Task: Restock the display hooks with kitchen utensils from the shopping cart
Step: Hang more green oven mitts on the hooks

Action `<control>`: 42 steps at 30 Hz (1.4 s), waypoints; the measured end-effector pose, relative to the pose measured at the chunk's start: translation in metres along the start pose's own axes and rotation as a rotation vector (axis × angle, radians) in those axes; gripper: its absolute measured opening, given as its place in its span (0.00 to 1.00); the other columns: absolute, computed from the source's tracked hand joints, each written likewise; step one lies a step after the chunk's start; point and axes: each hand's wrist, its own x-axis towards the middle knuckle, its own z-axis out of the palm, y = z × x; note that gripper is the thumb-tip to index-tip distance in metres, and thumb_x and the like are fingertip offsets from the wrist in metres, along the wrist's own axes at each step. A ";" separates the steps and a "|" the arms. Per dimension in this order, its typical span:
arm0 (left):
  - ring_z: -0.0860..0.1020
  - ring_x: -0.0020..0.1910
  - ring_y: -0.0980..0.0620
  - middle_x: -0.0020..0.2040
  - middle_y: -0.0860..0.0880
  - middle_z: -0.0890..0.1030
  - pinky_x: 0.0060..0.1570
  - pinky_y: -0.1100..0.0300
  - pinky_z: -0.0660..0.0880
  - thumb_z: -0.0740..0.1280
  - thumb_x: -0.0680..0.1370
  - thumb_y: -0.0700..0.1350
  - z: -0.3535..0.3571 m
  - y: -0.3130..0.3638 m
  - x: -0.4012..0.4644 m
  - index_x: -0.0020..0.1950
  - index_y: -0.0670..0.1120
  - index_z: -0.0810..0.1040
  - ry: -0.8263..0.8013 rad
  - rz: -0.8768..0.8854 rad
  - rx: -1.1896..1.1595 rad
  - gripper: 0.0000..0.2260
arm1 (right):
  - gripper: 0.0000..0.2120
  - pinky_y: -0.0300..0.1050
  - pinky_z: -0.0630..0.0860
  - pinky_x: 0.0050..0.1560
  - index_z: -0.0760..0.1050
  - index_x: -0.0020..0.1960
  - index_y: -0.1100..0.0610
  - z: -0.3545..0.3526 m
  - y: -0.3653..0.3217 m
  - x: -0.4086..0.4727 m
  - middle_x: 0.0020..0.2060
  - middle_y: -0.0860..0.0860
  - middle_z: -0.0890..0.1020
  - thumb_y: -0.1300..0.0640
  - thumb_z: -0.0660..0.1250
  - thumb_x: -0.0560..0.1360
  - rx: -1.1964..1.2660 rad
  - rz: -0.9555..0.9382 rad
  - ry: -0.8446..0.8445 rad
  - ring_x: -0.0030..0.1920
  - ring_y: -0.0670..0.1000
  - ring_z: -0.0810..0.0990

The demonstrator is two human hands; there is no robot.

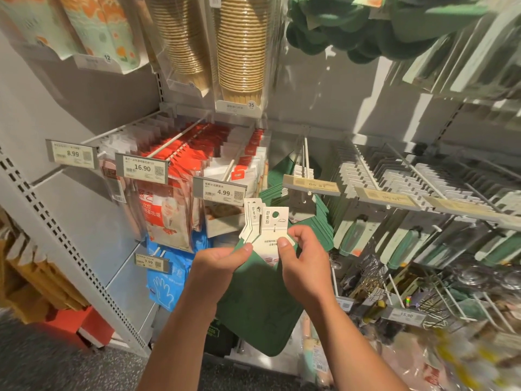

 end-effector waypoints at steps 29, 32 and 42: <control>0.80 0.45 0.36 0.39 0.37 0.82 0.39 0.52 0.69 0.68 0.68 0.62 -0.030 0.014 0.011 0.39 0.39 0.84 0.192 0.180 0.276 0.24 | 0.03 0.46 0.68 0.44 0.75 0.54 0.49 -0.025 0.028 0.060 0.46 0.50 0.80 0.53 0.68 0.82 -0.157 0.116 0.179 0.40 0.54 0.76; 0.80 0.43 0.38 0.36 0.40 0.82 0.38 0.51 0.69 0.68 0.68 0.61 -0.030 0.015 0.009 0.36 0.40 0.84 0.191 0.201 0.292 0.23 | 0.10 0.47 0.69 0.46 0.77 0.59 0.57 -0.021 0.031 0.077 0.47 0.51 0.79 0.51 0.67 0.82 -0.208 0.134 0.171 0.48 0.56 0.77; 0.77 0.36 0.47 0.30 0.52 0.81 0.35 0.53 0.67 0.64 0.69 0.62 -0.039 0.023 0.002 0.32 0.45 0.84 0.224 0.240 0.409 0.22 | 0.11 0.49 0.72 0.41 0.76 0.51 0.56 -0.019 0.036 0.096 0.38 0.51 0.79 0.48 0.70 0.80 -0.303 0.181 0.142 0.45 0.60 0.80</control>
